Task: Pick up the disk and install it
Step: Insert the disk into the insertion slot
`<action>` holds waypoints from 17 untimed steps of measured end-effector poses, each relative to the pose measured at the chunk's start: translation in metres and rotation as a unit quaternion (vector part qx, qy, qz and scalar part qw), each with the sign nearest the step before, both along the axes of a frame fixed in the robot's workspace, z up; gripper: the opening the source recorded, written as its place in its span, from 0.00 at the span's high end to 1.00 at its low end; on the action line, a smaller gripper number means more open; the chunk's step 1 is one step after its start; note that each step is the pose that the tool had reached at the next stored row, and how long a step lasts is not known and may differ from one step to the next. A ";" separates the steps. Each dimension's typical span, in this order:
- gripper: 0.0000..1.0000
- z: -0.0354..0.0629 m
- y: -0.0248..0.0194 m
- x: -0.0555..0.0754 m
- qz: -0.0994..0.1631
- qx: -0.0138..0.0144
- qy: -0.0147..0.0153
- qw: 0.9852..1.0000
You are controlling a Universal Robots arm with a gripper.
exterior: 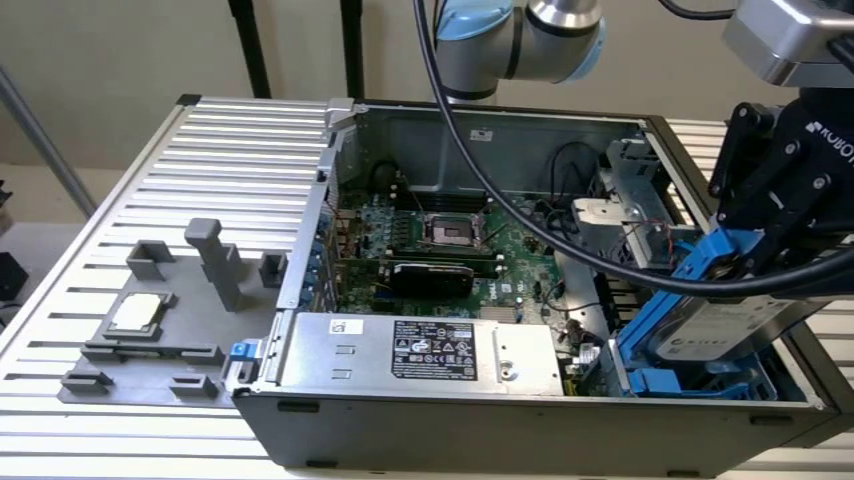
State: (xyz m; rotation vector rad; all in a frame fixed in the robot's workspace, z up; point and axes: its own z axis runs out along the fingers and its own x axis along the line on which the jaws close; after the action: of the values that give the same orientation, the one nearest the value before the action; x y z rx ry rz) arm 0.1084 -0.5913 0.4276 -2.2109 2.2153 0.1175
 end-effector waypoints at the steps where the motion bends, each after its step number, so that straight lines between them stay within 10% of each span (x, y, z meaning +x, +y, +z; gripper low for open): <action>1: 0.67 -0.0007 0.0002 0.000 0.000 0.000 0.000 1.000; 17: 0.66 -0.0130 0.0011 0.000 0.000 0.001 0.000 1.000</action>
State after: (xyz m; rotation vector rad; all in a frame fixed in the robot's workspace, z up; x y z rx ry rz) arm 0.1086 -0.5903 0.4146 -2.2104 2.2149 0.1205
